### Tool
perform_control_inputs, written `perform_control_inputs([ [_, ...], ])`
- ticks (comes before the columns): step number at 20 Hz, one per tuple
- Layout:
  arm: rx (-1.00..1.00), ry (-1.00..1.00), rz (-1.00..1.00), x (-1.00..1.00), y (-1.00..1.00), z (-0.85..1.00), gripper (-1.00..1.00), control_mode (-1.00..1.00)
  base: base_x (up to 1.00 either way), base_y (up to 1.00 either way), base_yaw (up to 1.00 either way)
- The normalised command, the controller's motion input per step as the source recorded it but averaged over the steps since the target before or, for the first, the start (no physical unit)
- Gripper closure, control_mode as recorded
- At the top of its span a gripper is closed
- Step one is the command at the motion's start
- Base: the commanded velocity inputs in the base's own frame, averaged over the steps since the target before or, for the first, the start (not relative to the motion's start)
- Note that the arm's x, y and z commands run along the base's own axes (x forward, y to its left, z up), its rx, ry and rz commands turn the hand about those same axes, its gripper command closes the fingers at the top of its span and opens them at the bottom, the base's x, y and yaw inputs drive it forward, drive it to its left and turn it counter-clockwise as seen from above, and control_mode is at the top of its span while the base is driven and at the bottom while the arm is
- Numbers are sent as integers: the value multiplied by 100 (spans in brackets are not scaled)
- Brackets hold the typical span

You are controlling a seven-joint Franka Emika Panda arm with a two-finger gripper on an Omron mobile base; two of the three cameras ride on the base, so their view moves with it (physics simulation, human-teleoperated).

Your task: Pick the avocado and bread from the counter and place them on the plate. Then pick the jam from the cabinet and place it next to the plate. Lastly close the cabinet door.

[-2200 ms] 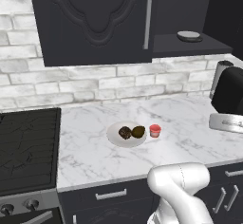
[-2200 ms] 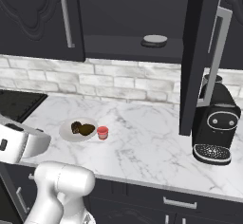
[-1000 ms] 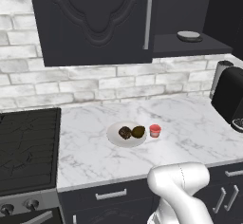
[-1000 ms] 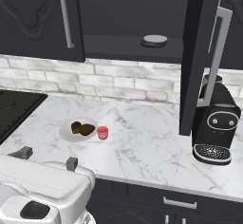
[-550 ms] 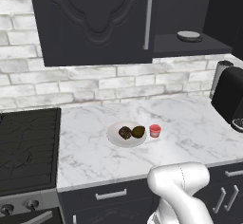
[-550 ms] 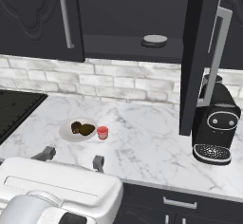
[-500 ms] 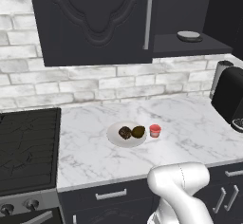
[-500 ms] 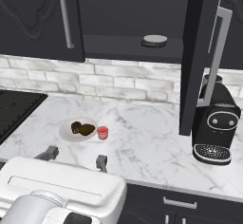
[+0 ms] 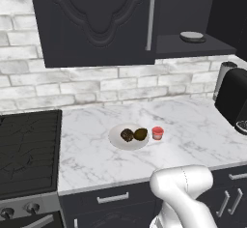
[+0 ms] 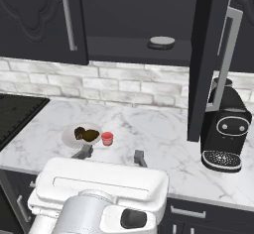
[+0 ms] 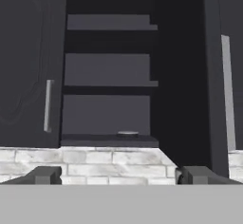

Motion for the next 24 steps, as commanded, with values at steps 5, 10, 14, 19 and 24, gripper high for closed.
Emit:
perform_control_inputs([
  [5,0,-5,6,37,-31,-1,-100,-100,0,0,0],
  [10,0,-6,7,36,-38,-2,-100,-100,0,0,0],
  [14,0,-10,3,21,-54,0,-100,-100,0,0,0],
  [19,0,-5,6,25,-53,0,-100,-100,0,0,0],
  [24,0,0,11,36,-53,0,-100,-100,0,0,0],
])
